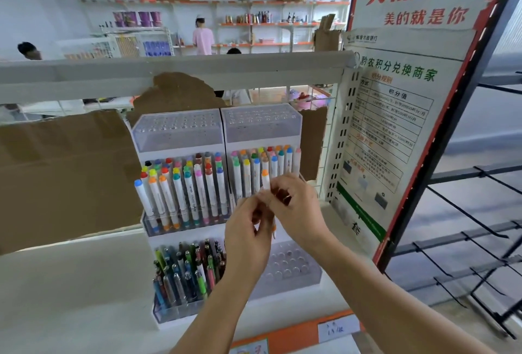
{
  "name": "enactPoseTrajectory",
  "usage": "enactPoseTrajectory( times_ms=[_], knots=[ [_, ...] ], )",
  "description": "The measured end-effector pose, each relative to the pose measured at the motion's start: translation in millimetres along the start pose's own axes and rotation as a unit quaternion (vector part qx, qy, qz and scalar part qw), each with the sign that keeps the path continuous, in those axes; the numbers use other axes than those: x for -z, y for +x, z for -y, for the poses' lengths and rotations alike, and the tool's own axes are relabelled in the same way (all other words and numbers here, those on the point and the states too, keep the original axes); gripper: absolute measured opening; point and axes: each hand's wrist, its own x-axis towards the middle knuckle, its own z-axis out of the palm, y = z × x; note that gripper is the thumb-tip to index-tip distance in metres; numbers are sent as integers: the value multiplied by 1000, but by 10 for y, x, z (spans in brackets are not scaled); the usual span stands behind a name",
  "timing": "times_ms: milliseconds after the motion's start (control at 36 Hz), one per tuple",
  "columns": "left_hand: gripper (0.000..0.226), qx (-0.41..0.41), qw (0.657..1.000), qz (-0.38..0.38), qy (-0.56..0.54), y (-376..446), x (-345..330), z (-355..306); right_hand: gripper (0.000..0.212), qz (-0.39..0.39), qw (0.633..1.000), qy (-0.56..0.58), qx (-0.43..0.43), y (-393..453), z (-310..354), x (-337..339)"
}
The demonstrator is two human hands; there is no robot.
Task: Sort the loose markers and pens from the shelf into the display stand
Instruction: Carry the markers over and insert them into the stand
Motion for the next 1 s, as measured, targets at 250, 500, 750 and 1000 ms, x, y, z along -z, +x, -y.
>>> enactPoseTrajectory(
  times_ms=[250,500,750,1000],
  knots=[
    [26,2,1000,-20,-24,-41,4,-33,11,-182,983,-10,-8,400,-15,484],
    [17,18,1000,-12,4,-73,56,-8,20,-104,990,-94,30,517,-187,284],
    [29,4,1000,-22,11,-82,98,48,19,-14,989,-147,-9,472,-267,166],
    [24,7,1000,-6,18,-78,143,85,10,2,971,-230,-61,420,-308,109]
  ],
)
